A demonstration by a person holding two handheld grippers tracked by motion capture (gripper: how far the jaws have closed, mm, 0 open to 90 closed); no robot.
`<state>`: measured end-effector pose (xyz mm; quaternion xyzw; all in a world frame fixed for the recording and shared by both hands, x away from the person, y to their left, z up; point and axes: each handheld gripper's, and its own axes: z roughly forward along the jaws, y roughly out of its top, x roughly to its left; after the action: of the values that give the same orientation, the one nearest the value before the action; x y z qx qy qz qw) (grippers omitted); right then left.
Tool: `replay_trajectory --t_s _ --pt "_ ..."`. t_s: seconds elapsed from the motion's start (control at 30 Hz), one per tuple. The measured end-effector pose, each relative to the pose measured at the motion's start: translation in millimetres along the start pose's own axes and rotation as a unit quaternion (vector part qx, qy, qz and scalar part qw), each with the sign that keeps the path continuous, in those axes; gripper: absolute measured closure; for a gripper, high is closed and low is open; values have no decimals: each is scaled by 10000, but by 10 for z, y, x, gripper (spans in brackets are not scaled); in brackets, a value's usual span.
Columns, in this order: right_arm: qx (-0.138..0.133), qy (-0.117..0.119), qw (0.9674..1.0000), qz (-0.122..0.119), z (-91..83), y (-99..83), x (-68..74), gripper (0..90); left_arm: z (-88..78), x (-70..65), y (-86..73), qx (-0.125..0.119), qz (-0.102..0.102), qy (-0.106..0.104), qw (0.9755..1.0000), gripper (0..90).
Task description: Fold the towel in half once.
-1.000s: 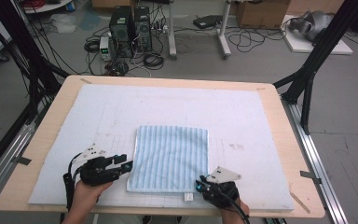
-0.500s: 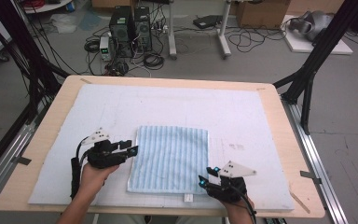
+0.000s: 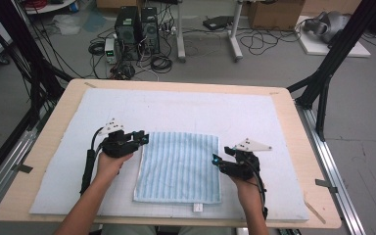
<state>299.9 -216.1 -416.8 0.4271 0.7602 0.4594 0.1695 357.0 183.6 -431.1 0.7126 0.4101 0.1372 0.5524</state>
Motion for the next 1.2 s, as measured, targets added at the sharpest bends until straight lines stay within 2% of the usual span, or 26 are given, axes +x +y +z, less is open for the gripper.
replay_trajectory --t_s 0.07,0.1,0.17,0.27,0.33,0.43,0.5,0.57,0.6,0.63,0.67,0.73,0.93,1.0,1.07,1.1,1.13,1.17,1.2 --pt "76 33 9999 -88 80 49 -24 476 62 32 -18 105 -42 13 9999 707" --pt "123 40 9997 -199 122 73 -28 561 103 35 -10 242 28 39 9997 708" --pt "247 -3 9991 -349 202 120 -19 690 186 21 13 319 149 84 9993 729" --pt "329 -148 9985 -421 344 198 -51 776 284 30 7 341 218 202 9990 769" --pt "347 -152 9986 -367 431 238 -82 792 356 75 -57 629 169 383 9971 781" --pt "557 -176 9977 -344 607 275 -118 800 364 103 -51 644 16 590 9962 810" --pt "802 -291 9956 -398 711 273 -141 799 376 112 -52 673 -105 812 9944 811" --pt "997 -481 9932 -374 784 234 -192 790 393 111 -50 763 -129 955 9924 812" --pt "954 -399 9945 -173 798 207 -246 784 400 113 -50 783 -156 997 9918 811" --pt "914 -398 9950 -106 794 201 -270 762 422 118 -46 911 -179 1026 9904 812" --pt "892 -470 9948 -131 791 199 -285 743 446 115 -43 1026 -169 1029 9892 809" --pt "873 -459 9951 -65 786 192 -305 716 465 92 -37 1070 -59 1098 9882 808" --pt "763 -539 9956 44 695 191 -340 627 445 125 -34 1041 -208 1072 9886 806" --pt "601 -529 9968 57 610 187 -350 588 425 142 -30 978 -227 1033 9896 747" --pt "472 -539 9974 66 501 191 -355 557 378 157 -9 847 -91 1008 9913 683" --pt "387 -555 9977 70 439 195 -358 546 335 168 20 706 -25 958 9929 644" --pt "272 -569 9980 63 360 203 -360 527 305 176 40 594 3 890 9943 609" --pt "214 -582 9981 37 317 208 -364 501 255 181 75 378 -24 719 9967 575" --pt "161 -595 9981 -3 253 218 -370 469 214 178 106 260 -25 645 9976 546"
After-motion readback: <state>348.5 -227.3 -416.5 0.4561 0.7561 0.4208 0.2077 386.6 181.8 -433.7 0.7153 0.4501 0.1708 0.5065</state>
